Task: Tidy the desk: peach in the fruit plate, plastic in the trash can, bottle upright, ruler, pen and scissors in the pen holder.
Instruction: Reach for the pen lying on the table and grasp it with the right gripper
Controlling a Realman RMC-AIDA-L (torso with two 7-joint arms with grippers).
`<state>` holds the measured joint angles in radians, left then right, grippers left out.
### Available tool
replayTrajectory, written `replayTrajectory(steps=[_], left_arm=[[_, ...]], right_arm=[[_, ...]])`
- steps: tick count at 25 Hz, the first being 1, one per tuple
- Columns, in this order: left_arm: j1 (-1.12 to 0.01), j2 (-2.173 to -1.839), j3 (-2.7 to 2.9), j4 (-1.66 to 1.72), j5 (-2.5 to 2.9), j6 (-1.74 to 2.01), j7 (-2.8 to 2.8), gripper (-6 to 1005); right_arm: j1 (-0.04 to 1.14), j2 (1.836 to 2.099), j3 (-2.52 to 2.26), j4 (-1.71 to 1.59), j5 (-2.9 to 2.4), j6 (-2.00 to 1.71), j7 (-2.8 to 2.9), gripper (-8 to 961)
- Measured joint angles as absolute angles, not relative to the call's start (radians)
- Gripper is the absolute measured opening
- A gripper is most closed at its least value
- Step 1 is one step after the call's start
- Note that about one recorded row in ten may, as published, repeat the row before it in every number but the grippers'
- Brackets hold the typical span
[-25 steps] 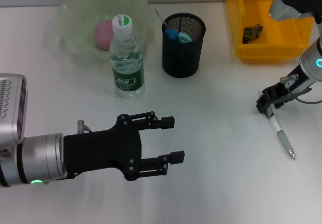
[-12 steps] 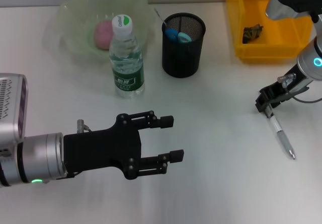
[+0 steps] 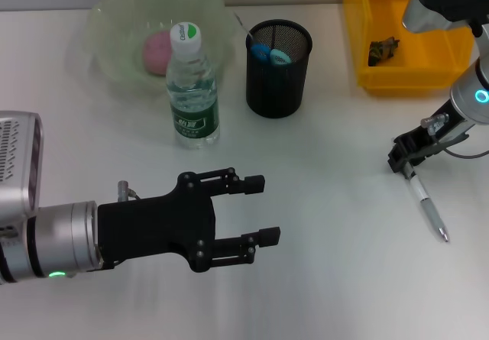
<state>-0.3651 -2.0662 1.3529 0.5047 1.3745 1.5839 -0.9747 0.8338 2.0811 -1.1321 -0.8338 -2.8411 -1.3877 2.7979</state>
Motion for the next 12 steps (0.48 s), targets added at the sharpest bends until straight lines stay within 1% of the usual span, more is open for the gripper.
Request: replayTrajectory(steps=[9,12], left_arm=[[-0.367,-2.066,1.353,0.505,1.374,1.583,-0.974,698],[-0.367,-2.066,1.353,0.505,1.374,1.582,-0.974,698]], right_arm=[[0.834,2.082,-1.152,-0.832,-2.841,-1.382,2.798,382],[0.834,2.082,-1.159,-0.831,-2.842,-1.378,2.798,351]])
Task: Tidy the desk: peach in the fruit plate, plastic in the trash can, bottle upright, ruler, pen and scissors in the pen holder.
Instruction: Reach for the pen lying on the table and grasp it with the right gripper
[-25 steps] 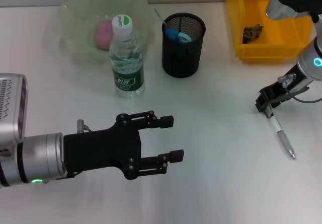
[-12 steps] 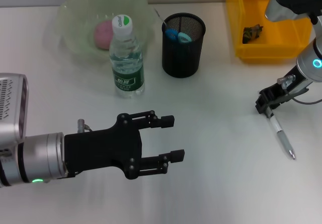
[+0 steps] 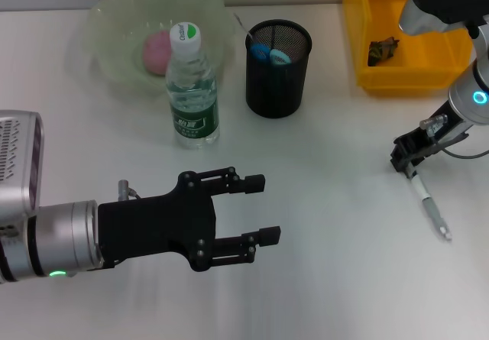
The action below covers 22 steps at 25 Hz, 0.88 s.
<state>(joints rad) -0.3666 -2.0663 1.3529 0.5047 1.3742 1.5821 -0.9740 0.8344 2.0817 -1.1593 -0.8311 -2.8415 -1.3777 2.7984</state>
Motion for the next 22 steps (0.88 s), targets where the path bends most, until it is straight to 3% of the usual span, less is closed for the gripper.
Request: replayTrajectory(steps=[8,22], left_arm=[[-0.367,-2.066,1.353,0.505,1.373,1.576,-0.974,698],[-0.367,-2.066,1.352,0.505,1.368,1.572,-0.974,698]], right_arm=[[0.839,2.082,-1.162,-0.83,-2.84,-1.379,2.798,260],[0.841,2.083,-1.17,-0.834,-2.835,-1.368,2.798,228]])
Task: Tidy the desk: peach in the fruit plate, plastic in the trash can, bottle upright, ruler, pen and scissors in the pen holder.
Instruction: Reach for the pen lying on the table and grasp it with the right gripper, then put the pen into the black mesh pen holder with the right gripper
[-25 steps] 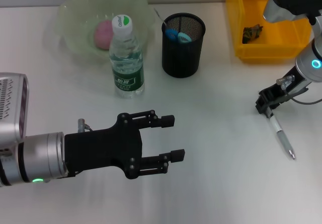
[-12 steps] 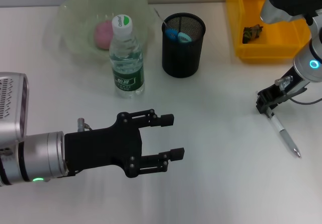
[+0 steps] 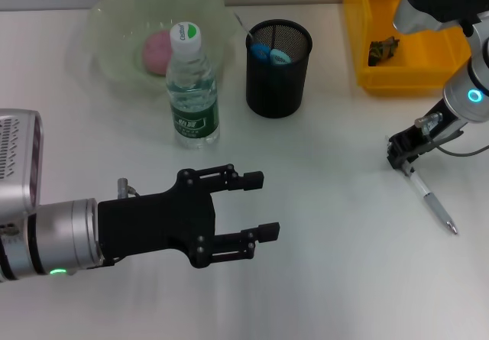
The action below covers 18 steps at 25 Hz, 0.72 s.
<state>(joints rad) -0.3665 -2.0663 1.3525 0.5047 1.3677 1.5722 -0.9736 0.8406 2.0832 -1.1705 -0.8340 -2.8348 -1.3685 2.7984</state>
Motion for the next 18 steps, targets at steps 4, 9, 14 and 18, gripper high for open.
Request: replayTrajectory(steps=[4,9,14,18], left_arm=[[-0.367,-2.066,1.351,0.505,1.368,1.572,-0.973,698],[-0.364,-2.066,1.34,0.505,1.369,1.571,-0.972,698],[-0.36,-2.064,1.329,0.505,1.367,1.576,-0.972,698],[-0.355,-2.063,1.31,0.506,1.367,1.585,-0.973,698]], right_arm=[[0.836,2.083,-1.17,-0.853,-2.825,-1.367,2.792,209],[0.802,2.083,-1.171,-0.914,-2.739,-1.367,2.749,187],[0.732,2.083,-1.17,-1.031,-2.62,-1.367,2.675,186],[0.621,2.082,-1.161,-1.167,-2.467,-1.365,2.577,186]])
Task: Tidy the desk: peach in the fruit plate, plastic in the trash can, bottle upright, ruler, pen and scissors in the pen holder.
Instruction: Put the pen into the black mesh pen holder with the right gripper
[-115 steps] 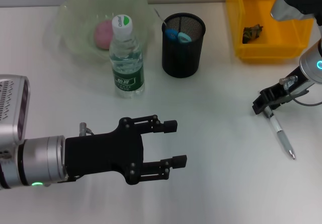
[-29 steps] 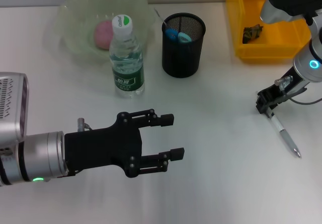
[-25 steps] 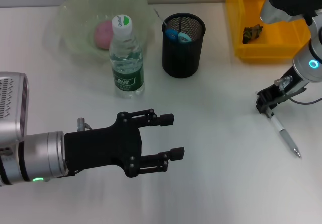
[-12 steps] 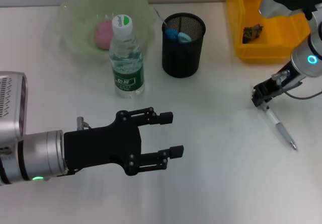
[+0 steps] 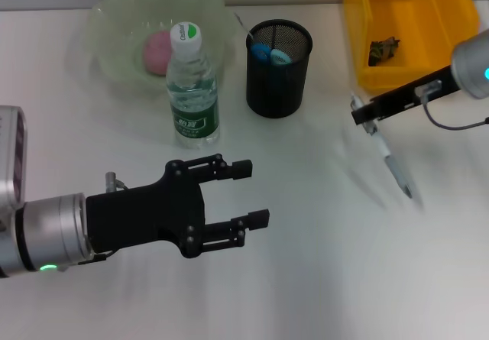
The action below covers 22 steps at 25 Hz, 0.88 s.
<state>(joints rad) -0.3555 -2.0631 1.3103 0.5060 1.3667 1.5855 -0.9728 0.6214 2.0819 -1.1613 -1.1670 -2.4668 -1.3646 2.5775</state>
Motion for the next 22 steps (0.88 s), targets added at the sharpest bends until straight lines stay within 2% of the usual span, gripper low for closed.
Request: replayTrajectory(steps=[4,5,10,15,22], left_arm=[[-0.345,-2.063,1.282,0.507,1.366,1.605,-0.973,698],[-0.344,-2.063,1.278,0.506,1.366,1.608,-0.973,698],[-0.344,-2.063,1.27,0.504,1.366,1.616,-0.974,698],[-0.344,-2.064,1.26,0.504,1.366,1.615,-0.974,698],[-0.346,-2.065,1.259,0.505,1.366,1.611,-0.974,698]], right_arm=[[0.539,2.081,-1.157,-1.243,-2.355,-1.358,2.497,186],[0.476,2.08,-1.143,-1.282,-2.248,-1.346,2.418,186],[0.38,2.079,-1.096,-1.288,-1.993,-1.348,2.183,185],[0.317,2.08,-1.092,-1.226,-1.727,-1.349,1.914,185],[0.308,2.081,-1.083,-1.075,-1.448,-1.34,1.63,184]])
